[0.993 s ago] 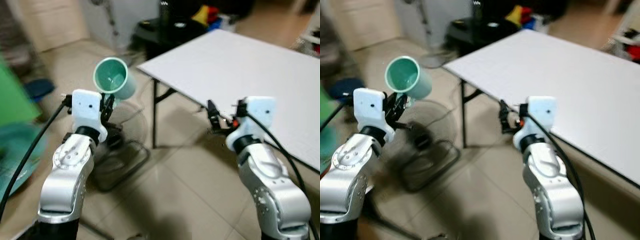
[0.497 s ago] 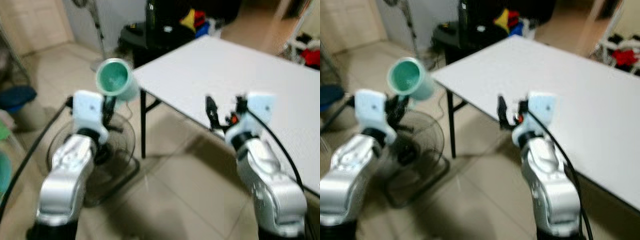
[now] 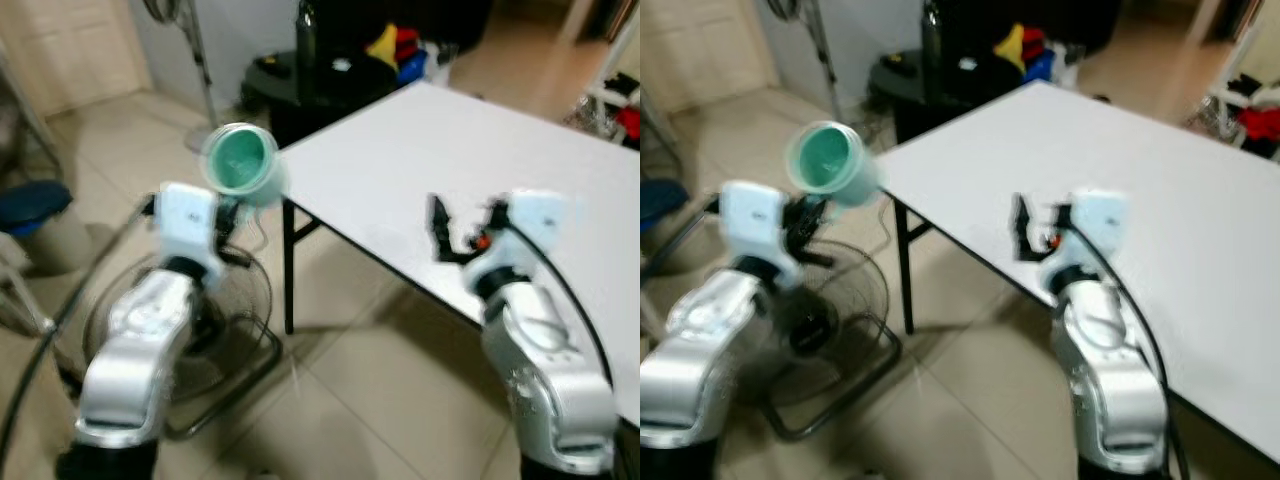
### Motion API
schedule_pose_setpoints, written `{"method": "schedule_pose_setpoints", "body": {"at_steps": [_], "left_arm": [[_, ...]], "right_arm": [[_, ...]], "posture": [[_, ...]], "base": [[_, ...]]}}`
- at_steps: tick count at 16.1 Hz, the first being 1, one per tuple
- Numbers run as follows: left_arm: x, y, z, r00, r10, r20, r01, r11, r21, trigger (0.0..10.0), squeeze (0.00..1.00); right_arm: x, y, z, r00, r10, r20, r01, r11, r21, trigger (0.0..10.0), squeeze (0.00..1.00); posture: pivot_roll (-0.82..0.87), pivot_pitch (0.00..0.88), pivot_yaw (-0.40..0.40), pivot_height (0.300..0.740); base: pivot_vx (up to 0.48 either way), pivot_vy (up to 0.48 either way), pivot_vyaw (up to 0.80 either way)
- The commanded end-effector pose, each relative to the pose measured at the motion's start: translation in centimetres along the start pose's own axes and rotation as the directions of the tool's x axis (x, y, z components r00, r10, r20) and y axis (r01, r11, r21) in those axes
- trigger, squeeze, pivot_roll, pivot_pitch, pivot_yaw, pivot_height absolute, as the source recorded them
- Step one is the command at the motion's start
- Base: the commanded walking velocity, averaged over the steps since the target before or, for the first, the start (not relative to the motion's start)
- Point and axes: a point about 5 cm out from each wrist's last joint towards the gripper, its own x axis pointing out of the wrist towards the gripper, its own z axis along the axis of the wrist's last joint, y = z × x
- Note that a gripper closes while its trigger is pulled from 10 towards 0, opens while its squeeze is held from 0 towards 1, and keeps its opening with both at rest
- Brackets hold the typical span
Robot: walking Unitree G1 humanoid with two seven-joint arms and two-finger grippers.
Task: Setting the table
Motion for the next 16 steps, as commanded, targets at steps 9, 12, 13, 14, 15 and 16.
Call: {"method": "schedule_pose_setpoints", "body": {"at_steps": [9,12,13,14,15,16], "left_arm": [[-0.1,-0.6,0.1,0.999,-0.033,0.004,0.033,0.999,0.027,10.0,0.0],[-0.3,0.1,0.0,1.0,-0.024,0.001,0.024,0.998,0.051,10.0,0.0],[-0.3,0.1,-0.2,1.0,-0.017,-0.005,0.017,0.999,0.05,10.0,0.0],[-0.2,-0.1,-0.1,1.0,-0.021,-0.004,0.021,0.999,0.044,10.0,0.0],[-0.2,-0.2,-0.1,1.0,-0.024,-0.002,0.024,0.999,0.042,10.0,0.0],[-0.2,-0.2,-0.2,1.0,-0.025,-0.003,0.025,0.999,0.041,10.0,0.0]], "right_arm": [[-0.2,-1.0,0.0,1.0,-0.015,-0.007,0.014,1.0,-0.021,10.0,0.0],[-0.2,-1.3,0.0,0.999,-0.029,-0.014,0.029,1.0,-0.01,10.0,0.0],[-0.3,-1.5,0.0,0.999,-0.037,-0.015,0.037,0.999,-0.019,10.0,0.0],[-0.5,-1.6,0.0,0.999,-0.041,-0.017,0.04,0.999,-0.025,10.0,0.0],[-0.6,-1.7,-0.1,0.999,-0.046,-0.021,0.046,0.999,-0.025,10.0,0.0],[-0.5,-1.8,-0.1,0.999,-0.047,-0.022,0.046,0.999,-0.025,10.0,0.0]], "posture": [[0.09,0.0,0.036,0.74],[0.08,0.0,0.032,0.74],[0.08,0.0,0.033,0.74],[0.08,0.0,0.029,0.74],[0.07,0.0,0.027,0.74],[0.07,0.0,0.028,0.74]], "base": [[0.374,0.0,0.0],[0.365,0.0,0.0],[0.368,0.0,0.0],[0.364,0.0,0.0],[0.368,0.0,0.0],[0.364,0.0,0.0]]}}
